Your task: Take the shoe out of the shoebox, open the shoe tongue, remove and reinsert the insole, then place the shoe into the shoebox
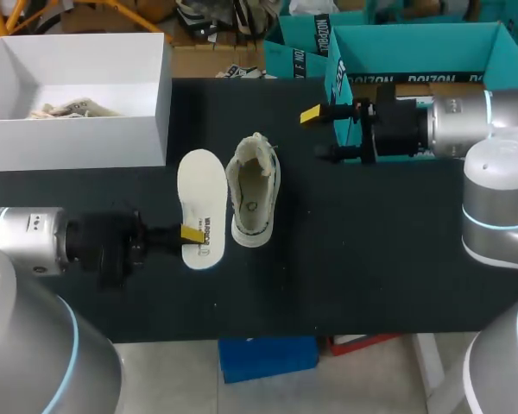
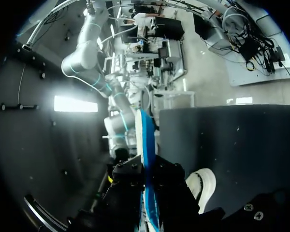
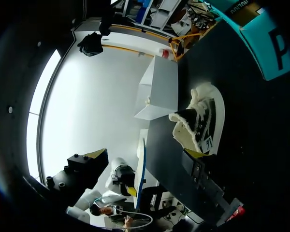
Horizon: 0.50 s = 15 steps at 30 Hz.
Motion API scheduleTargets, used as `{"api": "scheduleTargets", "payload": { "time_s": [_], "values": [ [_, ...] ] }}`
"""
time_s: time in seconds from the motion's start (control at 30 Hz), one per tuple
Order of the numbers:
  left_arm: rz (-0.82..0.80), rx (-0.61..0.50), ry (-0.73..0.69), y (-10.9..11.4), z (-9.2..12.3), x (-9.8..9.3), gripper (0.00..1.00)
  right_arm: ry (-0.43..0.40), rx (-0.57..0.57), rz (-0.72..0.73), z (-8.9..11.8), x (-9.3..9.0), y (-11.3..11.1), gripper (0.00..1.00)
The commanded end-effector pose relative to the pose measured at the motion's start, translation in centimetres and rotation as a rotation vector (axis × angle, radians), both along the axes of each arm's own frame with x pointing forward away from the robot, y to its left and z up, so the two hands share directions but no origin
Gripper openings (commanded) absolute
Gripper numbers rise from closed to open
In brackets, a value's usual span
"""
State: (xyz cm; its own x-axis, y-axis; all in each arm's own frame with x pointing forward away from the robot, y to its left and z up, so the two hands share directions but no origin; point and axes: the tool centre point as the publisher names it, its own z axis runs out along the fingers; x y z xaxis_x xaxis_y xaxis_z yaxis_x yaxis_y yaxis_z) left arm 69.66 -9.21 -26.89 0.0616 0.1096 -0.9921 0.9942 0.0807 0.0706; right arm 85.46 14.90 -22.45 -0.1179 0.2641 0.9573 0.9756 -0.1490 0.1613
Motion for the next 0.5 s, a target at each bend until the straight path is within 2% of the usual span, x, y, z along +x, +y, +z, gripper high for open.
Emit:
{"api": "scheduleTargets", "payload": {
  "time_s": [0.03, 0.23, 0.5],
  "values": [
    [-0.007, 0.01, -0.04, -1.2, -1.1, 1.5, 0.0, -0.005, 0.01, 0.006, -0.4, -0.1, 0.1, 1.0],
    [-0.021, 0.001, -0.083, -1.8, -1.9, 3.6, 0.0, -0.016, 0.027, 0.029, -0.8, -0.3, 0.8, 1.0],
    [-0.033, -0.001, -0.118, -2.6, -2.4, 5.1, 0.0, -0.01, 0.041, 0.056, -2.3, -0.7, 2.2, 1.0]
  ]
}}
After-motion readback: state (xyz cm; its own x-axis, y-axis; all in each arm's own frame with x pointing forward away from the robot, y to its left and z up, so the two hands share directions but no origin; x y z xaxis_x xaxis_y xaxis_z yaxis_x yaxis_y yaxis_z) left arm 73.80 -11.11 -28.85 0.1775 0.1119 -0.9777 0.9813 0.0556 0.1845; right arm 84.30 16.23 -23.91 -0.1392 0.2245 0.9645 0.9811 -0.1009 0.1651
